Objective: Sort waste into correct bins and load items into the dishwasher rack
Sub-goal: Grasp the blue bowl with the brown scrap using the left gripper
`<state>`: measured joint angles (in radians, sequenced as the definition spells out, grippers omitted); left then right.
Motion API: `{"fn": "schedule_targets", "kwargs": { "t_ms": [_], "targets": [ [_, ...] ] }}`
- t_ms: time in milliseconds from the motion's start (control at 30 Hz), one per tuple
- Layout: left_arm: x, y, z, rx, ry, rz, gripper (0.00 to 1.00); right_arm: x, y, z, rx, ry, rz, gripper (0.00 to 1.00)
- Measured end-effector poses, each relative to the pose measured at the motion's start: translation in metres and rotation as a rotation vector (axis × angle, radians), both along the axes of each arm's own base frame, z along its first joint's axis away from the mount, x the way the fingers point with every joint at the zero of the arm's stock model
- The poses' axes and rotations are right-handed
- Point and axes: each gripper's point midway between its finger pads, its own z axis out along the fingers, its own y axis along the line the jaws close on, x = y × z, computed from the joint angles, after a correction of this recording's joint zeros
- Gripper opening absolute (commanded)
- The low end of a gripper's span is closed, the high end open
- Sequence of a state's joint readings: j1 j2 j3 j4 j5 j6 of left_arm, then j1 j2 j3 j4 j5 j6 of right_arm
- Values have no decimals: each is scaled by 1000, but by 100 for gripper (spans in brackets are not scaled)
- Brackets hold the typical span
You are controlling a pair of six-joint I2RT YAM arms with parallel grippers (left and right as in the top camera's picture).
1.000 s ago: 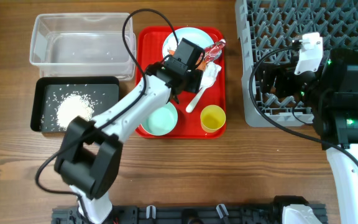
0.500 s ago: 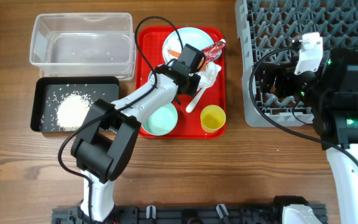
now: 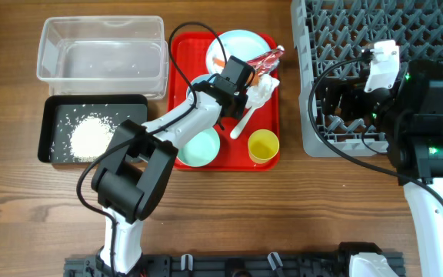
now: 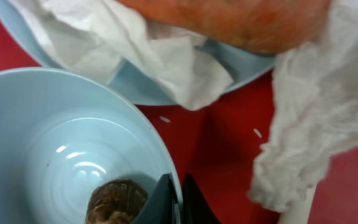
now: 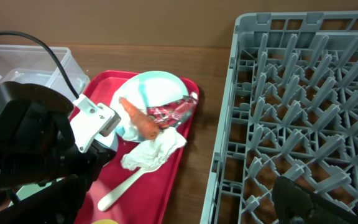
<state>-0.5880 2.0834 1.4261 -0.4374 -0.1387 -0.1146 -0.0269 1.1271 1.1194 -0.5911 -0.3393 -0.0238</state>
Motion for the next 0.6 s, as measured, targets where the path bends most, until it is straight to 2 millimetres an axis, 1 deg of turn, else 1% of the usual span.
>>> {"fn": "schedule_targets", "kwargs": {
  "t_ms": [100, 200, 233, 300, 333, 400, 433, 467, 500, 533, 567, 600],
  "targets": [
    [1, 0, 1, 2, -6, 5, 4, 0, 0, 0, 0, 0, 0, 100],
    [-2, 3, 3, 2, 8, 19, 4, 0, 0, 0, 0, 1, 0, 100],
    [-6, 6, 6, 7, 22, 27, 4, 0, 0, 0, 0, 1, 0, 100],
    [-14, 13, 23, -12, 40, 65, 4, 0, 0, 0, 0, 1, 0, 100],
    [-18, 19, 38, -29, 47, 94, 4, 0, 0, 0, 0, 2, 0, 100],
    [-19, 33, 74, -87, 23, 157, 4, 0, 0, 0, 0, 2, 0, 100],
    [-20, 40, 89, -113, 16, 183, 4, 0, 0, -1, 0, 3, 0, 100],
    [-22, 51, 108, -150, 8, 216, 4, 0, 0, -1, 0, 3, 0, 100],
    [-22, 70, 139, -213, -18, 268, 4, 0, 0, -1, 0, 3, 0, 100],
    [-26, 79, 150, -241, -7, 289, 4, 0, 0, -1, 0, 3, 0, 100],
    [-32, 97, 163, -277, 12, 326, 4, 0, 0, -1, 0, 4, 0, 100],
    [-36, 108, 168, -295, 27, 352, 4, 0, 0, -1, 0, 3, 0, 100]
  ]
}}
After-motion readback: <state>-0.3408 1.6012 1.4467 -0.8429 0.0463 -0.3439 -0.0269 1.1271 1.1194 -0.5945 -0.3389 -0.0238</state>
